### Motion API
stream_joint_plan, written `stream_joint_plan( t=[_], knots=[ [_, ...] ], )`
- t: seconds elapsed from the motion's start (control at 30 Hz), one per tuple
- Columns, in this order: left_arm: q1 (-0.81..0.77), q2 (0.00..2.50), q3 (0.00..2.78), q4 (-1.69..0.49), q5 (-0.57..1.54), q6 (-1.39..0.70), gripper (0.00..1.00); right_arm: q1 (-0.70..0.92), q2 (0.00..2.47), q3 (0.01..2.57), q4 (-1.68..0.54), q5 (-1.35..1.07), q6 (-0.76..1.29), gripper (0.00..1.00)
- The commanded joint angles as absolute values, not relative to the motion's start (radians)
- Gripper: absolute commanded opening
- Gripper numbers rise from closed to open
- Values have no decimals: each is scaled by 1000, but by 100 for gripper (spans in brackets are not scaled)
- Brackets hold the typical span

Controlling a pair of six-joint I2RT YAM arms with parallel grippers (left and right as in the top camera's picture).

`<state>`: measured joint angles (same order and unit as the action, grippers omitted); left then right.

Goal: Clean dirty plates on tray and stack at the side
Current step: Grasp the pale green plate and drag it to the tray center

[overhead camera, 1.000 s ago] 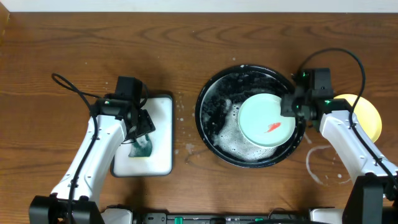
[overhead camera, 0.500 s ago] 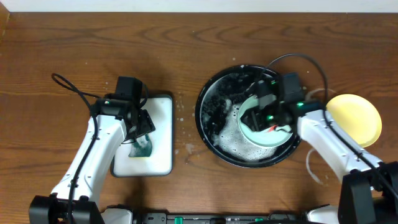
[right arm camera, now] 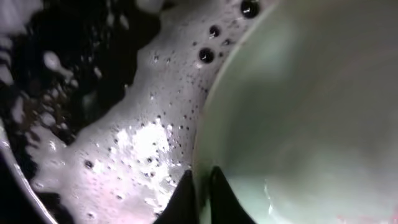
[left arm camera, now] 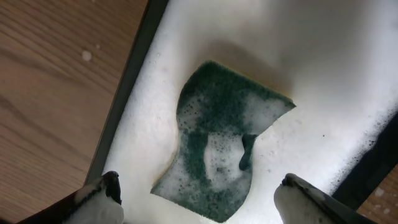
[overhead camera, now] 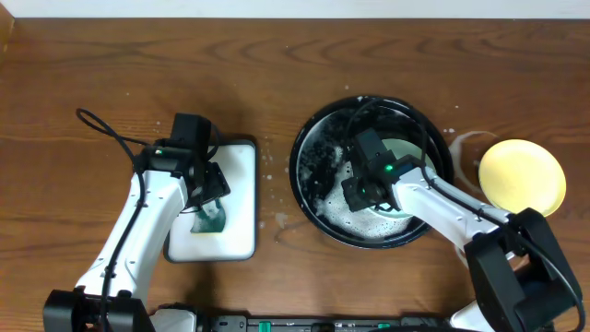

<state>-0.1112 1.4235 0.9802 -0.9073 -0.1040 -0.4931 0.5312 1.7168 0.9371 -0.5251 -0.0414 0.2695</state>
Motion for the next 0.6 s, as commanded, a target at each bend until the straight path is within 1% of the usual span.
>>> stream_joint_plan(
  t=[0.0,0.1,0.17,0.23,0.3,0.47,0.57],
  knots=[
    [-106,1422,977,-907,-106,-487,83,534,1728,939,-527,-13,505,1],
    [-106,1422,977,-907,-106,-487,83,525,1722,953,-503,-113,695,1],
    [-106,1422,977,-907,-105,-487,83,524,1722,953,-434,-203,809,1],
    [-106,1422,977,-907,-105,-487,83,524,1722,953,-367,-229,877,1],
    [-106,1422,977,-907,-105,-487,83,524,1722,953,-307,-231,894,1],
    [-106,1422,977,-907,-105,-487,83,525,1722,956,-261,-228,904,1],
    [-106,1422,977,-907,-105,-487,83,522,1722,956,-228,-202,859,2]
  ],
)
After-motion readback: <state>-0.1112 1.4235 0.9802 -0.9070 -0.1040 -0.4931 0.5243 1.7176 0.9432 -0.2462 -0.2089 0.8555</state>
